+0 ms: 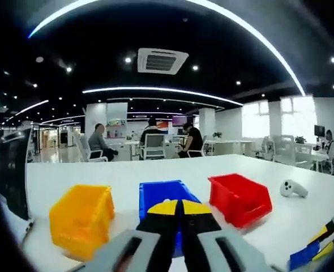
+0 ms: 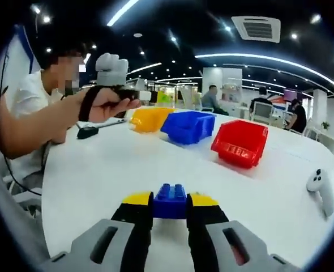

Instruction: Take apart the toy blocks one by one and place each separated block into its matching bin, sorting the blocks by their type until all the connected pieces are disassembled and separated into the correct bins

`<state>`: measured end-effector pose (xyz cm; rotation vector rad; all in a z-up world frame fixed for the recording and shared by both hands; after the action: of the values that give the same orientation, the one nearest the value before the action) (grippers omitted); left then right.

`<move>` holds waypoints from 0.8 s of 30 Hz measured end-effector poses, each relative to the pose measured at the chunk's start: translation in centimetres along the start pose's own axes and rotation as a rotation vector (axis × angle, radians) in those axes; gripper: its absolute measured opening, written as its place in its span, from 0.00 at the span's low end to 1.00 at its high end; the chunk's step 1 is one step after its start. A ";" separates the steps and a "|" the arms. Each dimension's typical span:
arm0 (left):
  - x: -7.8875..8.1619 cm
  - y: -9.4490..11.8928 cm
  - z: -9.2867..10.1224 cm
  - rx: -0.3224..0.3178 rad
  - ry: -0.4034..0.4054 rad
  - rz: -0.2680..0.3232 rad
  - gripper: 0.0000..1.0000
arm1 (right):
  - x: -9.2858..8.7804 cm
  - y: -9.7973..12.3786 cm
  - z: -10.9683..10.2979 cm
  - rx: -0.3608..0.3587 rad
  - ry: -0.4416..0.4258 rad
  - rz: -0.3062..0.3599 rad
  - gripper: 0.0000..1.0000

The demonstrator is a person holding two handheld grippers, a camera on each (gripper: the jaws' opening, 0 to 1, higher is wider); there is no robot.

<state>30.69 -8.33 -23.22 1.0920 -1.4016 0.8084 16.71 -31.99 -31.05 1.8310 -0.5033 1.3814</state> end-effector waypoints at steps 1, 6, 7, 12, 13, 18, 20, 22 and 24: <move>0.0 0.3 0.2 -0.001 0.001 0.001 0.03 | 0.0 0.1 0.1 0.001 -0.004 0.004 0.24; -0.9 2.4 1.2 -0.010 0.015 -0.005 0.03 | 1.5 0.8 0.5 0.000 0.010 0.072 0.24; -1.1 3.0 1.3 -0.009 0.030 -0.004 0.03 | 2.4 0.7 0.7 0.006 0.035 0.089 0.24; -2.0 5.9 1.9 -0.005 0.086 0.001 0.03 | 7.0 -0.1 1.1 0.055 0.164 0.164 0.24; -2.2 6.6 2.1 -0.008 0.091 0.001 0.03 | 7.8 -0.4 1.1 0.062 0.181 0.178 0.24; -3.2 9.9 3.8 -0.071 0.054 0.016 0.03 | 12.8 -3.9 0.4 0.118 0.270 0.261 0.24; -3.3 10.5 3.9 -0.045 0.039 0.029 0.03 | 14.2 -5.3 0.2 0.128 0.261 0.286 0.24; -3.5 11.2 3.8 -0.031 0.038 0.032 0.03 | 16.4 -7.2 -0.1 0.148 0.198 0.357 0.24; -3.6 11.8 3.3 -0.029 0.062 0.040 0.03 | 17.7 -8.6 -0.3 0.171 0.132 0.386 0.24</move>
<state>18.27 -6.86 -25.86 1.0116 -1.3820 0.8416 28.45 -24.02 -17.44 1.8236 -0.7160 1.8400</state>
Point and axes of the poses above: the point that each gripper's makers call its tool centre point, and the gripper's own axes: y roughly backward along the fingers, z roughly to its right, x roughly out of its top, the point moved 7 cm from there along y, roughly backward along the fingers, and after that the axes turned 9 degrees about -y, right-handed, at the moved point
